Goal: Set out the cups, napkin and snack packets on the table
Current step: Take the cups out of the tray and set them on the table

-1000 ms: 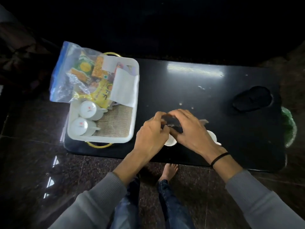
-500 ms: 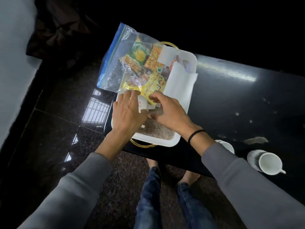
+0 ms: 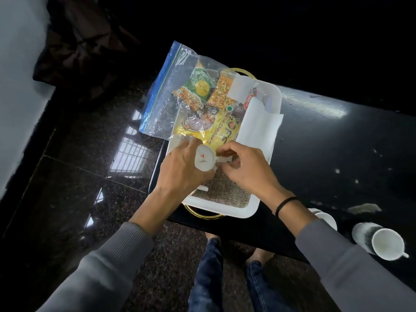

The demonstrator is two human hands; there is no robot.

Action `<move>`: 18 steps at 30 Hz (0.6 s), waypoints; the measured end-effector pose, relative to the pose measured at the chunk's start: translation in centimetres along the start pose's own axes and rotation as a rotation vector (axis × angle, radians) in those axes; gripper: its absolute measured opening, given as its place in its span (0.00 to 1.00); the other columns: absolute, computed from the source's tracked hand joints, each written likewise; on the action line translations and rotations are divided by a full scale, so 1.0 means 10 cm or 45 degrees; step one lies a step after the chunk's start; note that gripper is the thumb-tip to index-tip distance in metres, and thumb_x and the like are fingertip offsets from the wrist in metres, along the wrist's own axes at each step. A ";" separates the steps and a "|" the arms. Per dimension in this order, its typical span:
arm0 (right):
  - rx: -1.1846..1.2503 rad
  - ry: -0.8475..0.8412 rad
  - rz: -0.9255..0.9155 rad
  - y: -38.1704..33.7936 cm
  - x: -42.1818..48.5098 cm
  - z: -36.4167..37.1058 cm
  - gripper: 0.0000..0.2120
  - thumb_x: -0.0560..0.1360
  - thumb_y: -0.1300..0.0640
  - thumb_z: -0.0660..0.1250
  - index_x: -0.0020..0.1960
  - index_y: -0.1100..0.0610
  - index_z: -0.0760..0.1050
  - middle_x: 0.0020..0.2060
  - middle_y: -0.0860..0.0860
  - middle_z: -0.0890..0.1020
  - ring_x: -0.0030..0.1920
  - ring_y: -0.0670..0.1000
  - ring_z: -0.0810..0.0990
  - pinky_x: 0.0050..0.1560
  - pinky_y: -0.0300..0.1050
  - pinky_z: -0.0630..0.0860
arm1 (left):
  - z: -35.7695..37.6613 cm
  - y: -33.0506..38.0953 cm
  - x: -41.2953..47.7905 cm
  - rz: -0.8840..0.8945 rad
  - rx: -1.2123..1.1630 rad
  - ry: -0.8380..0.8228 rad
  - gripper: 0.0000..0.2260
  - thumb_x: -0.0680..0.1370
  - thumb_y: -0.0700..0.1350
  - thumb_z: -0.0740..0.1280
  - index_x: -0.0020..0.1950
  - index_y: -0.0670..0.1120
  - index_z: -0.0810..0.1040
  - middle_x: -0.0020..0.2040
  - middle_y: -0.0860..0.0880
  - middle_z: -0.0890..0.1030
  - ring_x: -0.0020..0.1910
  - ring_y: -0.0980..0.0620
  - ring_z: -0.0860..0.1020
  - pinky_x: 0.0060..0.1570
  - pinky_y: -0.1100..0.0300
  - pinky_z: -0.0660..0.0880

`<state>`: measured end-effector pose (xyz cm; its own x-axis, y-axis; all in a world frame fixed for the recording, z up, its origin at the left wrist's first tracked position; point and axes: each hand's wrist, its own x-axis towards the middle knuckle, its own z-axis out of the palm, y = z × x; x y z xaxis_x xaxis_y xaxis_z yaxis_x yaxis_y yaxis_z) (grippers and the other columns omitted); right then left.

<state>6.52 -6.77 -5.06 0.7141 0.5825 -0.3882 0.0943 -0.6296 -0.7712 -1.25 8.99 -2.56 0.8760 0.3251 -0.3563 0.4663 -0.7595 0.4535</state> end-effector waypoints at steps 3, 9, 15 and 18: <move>0.129 0.021 0.050 0.04 -0.12 -0.08 0.13 0.74 0.47 0.75 0.57 0.44 0.80 0.51 0.38 0.82 0.46 0.31 0.79 0.43 0.25 0.75 | -0.09 0.05 -0.06 -0.010 -0.136 0.038 0.28 0.67 0.57 0.80 0.60 0.46 0.78 0.51 0.49 0.82 0.44 0.48 0.79 0.41 0.54 0.76; 0.652 0.034 0.117 0.09 -0.35 -0.32 0.17 0.72 0.45 0.77 0.59 0.46 0.81 0.55 0.42 0.85 0.58 0.41 0.82 0.61 0.45 0.78 | -0.22 0.22 -0.14 -0.286 -0.646 -0.236 0.29 0.63 0.63 0.79 0.61 0.56 0.79 0.55 0.53 0.83 0.52 0.55 0.83 0.52 0.56 0.80; 1.161 -0.104 0.223 0.29 -0.65 -0.66 0.27 0.69 0.48 0.80 0.66 0.46 0.77 0.61 0.51 0.84 0.60 0.55 0.84 0.54 0.54 0.82 | 0.01 0.76 -0.22 -0.357 -1.342 -0.491 0.23 0.72 0.49 0.77 0.65 0.46 0.80 0.56 0.41 0.85 0.56 0.43 0.85 0.62 0.47 0.80; 1.167 0.026 0.193 0.48 -0.82 -0.89 0.30 0.68 0.54 0.82 0.67 0.46 0.76 0.62 0.48 0.82 0.61 0.55 0.84 0.52 0.54 0.84 | 0.22 1.05 -0.16 -0.282 -1.425 -0.597 0.22 0.77 0.47 0.73 0.70 0.47 0.76 0.58 0.44 0.86 0.58 0.47 0.84 0.63 0.49 0.79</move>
<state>7.29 -19.17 -1.11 0.6871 0.5126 -0.5149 -0.5795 -0.0409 -0.8139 1.93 -0.79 0.96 0.7434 -0.0232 -0.6685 0.6498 0.2617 0.7136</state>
